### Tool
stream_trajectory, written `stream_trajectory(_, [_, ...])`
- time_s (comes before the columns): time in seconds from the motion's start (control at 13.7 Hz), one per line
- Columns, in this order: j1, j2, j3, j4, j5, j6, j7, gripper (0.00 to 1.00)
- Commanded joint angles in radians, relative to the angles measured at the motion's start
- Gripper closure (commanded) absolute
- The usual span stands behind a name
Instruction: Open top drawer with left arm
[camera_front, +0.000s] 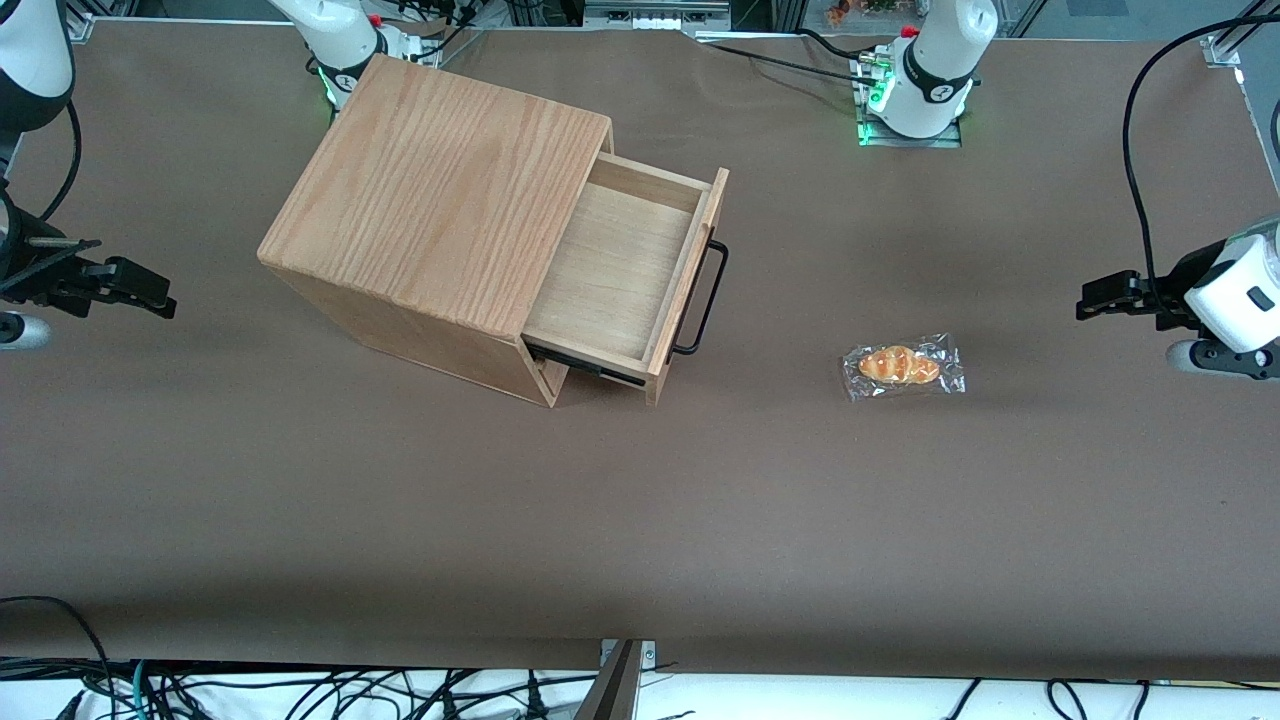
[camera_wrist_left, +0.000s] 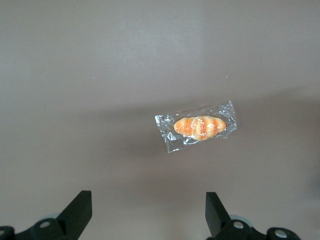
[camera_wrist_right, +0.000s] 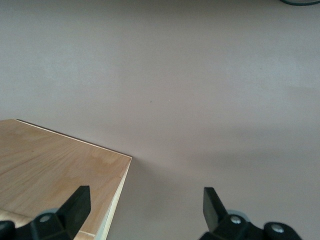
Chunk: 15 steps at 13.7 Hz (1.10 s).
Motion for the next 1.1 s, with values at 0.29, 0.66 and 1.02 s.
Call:
stream_trajectory(0.29, [-0.007, -0.009, -0.010, 0.012, -0.008, -0.057, 0.007, 0.00])
stream_trajectory(0.66, [-0.006, -0.011, -0.009, 0.012, -0.010, -0.056, 0.007, 0.00])
stream_trajectory(1.02, [-0.001, -0.014, -0.003, 0.014, -0.059, -0.051, 0.005, 0.00])
